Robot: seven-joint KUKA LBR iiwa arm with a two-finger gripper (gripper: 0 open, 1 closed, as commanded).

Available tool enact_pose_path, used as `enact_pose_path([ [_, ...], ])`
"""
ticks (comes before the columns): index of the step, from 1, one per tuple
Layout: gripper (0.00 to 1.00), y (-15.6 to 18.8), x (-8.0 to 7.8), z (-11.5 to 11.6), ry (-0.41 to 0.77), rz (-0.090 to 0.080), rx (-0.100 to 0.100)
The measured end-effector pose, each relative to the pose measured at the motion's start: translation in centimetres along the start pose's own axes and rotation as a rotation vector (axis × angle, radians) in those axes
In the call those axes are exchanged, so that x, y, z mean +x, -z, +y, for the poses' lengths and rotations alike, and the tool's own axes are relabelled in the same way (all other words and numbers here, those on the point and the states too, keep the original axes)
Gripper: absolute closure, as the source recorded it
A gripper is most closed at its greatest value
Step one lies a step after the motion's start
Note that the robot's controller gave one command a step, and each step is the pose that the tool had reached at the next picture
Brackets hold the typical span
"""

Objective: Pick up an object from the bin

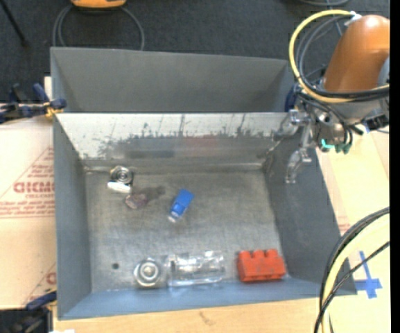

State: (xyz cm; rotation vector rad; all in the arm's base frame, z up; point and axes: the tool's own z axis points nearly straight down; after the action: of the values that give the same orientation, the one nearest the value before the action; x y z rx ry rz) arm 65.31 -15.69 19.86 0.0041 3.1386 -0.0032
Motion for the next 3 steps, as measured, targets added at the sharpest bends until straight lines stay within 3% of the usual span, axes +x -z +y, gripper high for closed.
enact_pose_path([
  [1, 0.00, -11.0, 10.1, 8.0, 0.090, 0.011, -0.005],
  [2, 0.00, -7.2, 18.1, 4.7, 0.192, 0.001, 0.000],
  [3, 0.00, -10.3, 14.9, 6.7, 0.461, -0.002, -0.002],
])
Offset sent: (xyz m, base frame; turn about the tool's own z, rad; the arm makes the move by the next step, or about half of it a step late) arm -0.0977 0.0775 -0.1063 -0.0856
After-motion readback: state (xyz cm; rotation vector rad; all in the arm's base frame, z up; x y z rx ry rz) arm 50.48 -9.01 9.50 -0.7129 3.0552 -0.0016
